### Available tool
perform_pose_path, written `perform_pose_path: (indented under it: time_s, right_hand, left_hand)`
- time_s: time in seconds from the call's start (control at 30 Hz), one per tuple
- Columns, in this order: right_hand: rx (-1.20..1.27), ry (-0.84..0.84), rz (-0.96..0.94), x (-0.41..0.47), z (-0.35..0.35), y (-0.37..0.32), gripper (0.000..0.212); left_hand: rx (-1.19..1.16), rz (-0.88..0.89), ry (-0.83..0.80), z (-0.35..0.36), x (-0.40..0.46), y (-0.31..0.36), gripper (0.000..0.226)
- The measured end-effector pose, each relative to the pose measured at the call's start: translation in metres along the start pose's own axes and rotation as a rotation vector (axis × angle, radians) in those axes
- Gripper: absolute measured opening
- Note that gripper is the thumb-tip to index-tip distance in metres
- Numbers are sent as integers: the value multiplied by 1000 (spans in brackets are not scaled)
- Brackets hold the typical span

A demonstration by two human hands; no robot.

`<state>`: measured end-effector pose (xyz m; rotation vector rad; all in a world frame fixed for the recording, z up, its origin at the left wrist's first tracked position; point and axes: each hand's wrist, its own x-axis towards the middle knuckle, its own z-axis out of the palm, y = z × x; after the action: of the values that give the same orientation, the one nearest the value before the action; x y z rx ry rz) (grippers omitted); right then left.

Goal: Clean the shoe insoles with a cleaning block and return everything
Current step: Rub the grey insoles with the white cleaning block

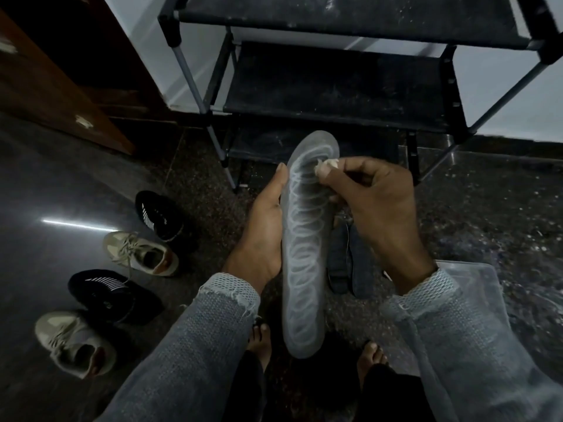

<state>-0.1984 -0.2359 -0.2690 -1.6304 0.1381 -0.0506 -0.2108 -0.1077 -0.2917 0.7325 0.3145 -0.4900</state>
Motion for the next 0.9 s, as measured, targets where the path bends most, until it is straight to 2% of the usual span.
perform_pose_path:
  time_s: [0.1, 0.23, 0.37, 0.5, 0.67, 0.9]
  right_hand:
    - [-158, 15, -95, 1, -2, 2, 6]
    - [-381, 68, -268, 1, -1, 7, 12]
    - [-547, 109, -335, 2, 0, 10, 15]
    - [-678, 66, -376, -1, 4, 10, 18]
    - [-733, 66, -410, 2, 7, 13, 14]
    - [-646, 139, -336, 13, 3, 7, 14]
  left_hand:
    - [24, 10, 11, 3, -2, 0, 58]
    - [76, 23, 35, 5, -3, -1, 61]
    - [87, 36, 34, 7, -4, -1, 61]
    - [68, 39, 24, 4, -3, -1, 57]
    - [70, 48, 28, 3, -2, -3, 53]
    - [87, 43, 14, 7, -3, -3, 55]
